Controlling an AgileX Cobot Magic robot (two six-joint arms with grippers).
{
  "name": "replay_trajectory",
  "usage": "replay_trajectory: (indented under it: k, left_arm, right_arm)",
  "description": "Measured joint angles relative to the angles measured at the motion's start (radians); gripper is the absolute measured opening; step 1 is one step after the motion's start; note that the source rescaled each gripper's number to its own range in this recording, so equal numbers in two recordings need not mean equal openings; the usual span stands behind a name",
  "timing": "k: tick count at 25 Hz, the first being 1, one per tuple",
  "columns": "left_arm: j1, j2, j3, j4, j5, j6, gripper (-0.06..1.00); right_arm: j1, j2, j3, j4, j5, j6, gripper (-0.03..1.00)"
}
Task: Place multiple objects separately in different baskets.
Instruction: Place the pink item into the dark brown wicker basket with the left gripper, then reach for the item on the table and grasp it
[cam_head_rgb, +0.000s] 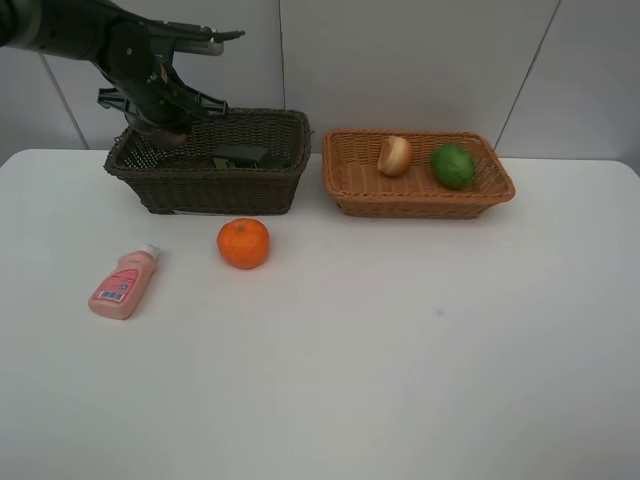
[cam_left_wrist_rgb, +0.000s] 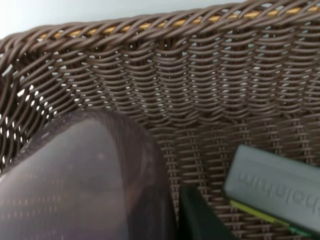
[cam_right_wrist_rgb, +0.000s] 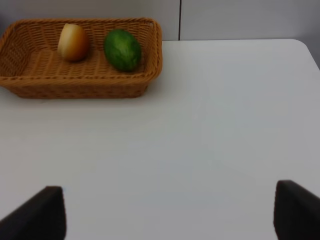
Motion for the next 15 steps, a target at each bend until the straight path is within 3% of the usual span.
replay_trajectory:
  k: [3, 5, 8, 11, 15]
  left_arm:
    - [0.000, -0.001, 0.000, 0.000, -0.005, 0.001, 0.18]
    - [0.000, -0.001, 0.000, 0.000, -0.004, 0.001, 0.46]
    - [0.000, -0.001, 0.000, -0.001, 0.000, -0.001, 0.78]
    - [0.000, -0.001, 0.000, 0.000, 0.002, 0.004, 0.86]
    - [0.000, 0.000, 0.000, 0.003, 0.002, 0.031, 0.88]
  right_arm:
    - [0.000, 0.000, 0.000, 0.000, 0.000, 0.000, 0.83]
    - [0.000, 0.000, 0.000, 0.000, 0.000, 0.000, 0.83]
    - [0.000, 0.000, 0.000, 0.000, 0.000, 0.000, 0.83]
    - [0.000, 0.000, 0.000, 0.000, 0.000, 0.000, 0.83]
    - [0.000, 0.000, 0.000, 0.000, 0.000, 0.000, 0.83]
